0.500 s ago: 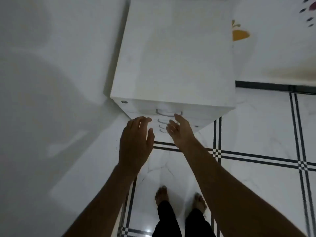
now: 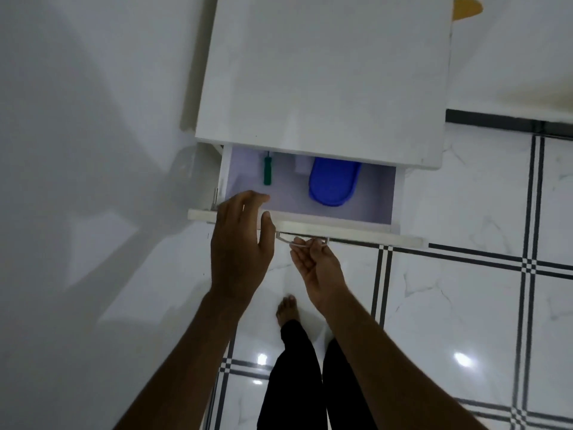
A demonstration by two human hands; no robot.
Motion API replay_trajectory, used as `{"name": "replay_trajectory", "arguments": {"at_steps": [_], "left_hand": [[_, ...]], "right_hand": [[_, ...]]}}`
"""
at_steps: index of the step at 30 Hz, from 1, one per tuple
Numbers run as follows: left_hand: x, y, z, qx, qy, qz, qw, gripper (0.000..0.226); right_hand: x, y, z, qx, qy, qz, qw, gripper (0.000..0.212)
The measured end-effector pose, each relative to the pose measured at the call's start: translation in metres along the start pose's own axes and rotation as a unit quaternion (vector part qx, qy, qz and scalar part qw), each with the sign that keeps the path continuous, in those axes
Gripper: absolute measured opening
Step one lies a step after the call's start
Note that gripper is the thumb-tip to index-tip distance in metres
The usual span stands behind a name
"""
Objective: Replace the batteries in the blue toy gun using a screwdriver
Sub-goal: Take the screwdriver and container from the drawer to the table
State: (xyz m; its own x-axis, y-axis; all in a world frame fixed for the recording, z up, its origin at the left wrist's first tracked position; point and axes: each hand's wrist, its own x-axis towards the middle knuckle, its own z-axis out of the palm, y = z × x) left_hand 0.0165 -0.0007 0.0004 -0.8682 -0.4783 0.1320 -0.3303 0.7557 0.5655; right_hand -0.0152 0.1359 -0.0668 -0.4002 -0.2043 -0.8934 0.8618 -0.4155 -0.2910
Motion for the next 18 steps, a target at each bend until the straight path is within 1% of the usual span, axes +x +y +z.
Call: {"name": "replay_trajectory", "arguments": {"at_steps": [2,4,6,8,10,12,13,15,16,17,18], "left_hand": [[0.002,0.001,0.002,-0.01,-0.017,-0.003,1.0,0.028],[0.005,0.001,0.007,-0.006,-0.05,-0.026,0.998,0.027],[0.01,-0.001,0.017,0.006,-0.088,-0.069,0.994,0.031],[0.017,-0.006,0.031,0.043,-0.138,-0.127,0.981,0.038],[0.024,-0.013,0.045,0.085,-0.193,-0.178,0.961,0.045],[0.03,-0.02,0.058,0.104,-0.223,-0.203,0.948,0.052],[0.033,-0.023,0.065,0.106,-0.23,-0.206,0.945,0.055],[0.04,-0.027,0.077,0.105,-0.223,-0.205,0.947,0.057],[0.044,-0.03,0.082,0.104,-0.216,-0.201,0.95,0.056],[0.047,-0.033,0.085,0.106,-0.214,-0.193,0.952,0.053],[0.05,-0.035,0.086,0.112,-0.218,-0.183,0.952,0.048]], "right_hand": [[-0.012,0.015,-0.011,0.001,0.012,0.008,1.0,0.02],[-0.021,0.028,-0.022,0.002,0.022,0.015,1.0,0.021],[-0.029,0.037,-0.03,-0.004,0.028,0.016,0.999,0.019],[-0.036,0.041,-0.034,-0.024,0.036,0.014,0.999,0.019],[-0.042,0.036,-0.036,-0.076,0.061,0.004,0.995,0.02],[-0.049,0.02,-0.035,-0.177,0.074,0.032,0.981,0.022],[-0.057,0.008,-0.033,-0.241,0.061,0.07,0.966,0.027],[-0.077,-0.02,-0.029,-0.364,-0.009,0.136,0.922,0.04],[-0.088,-0.035,-0.025,-0.401,-0.046,0.134,0.905,0.042],[-0.098,-0.05,-0.019,-0.417,-0.073,0.103,0.9,0.04],[-0.102,-0.061,-0.012,-0.417,-0.082,0.044,0.904,0.034]]}}
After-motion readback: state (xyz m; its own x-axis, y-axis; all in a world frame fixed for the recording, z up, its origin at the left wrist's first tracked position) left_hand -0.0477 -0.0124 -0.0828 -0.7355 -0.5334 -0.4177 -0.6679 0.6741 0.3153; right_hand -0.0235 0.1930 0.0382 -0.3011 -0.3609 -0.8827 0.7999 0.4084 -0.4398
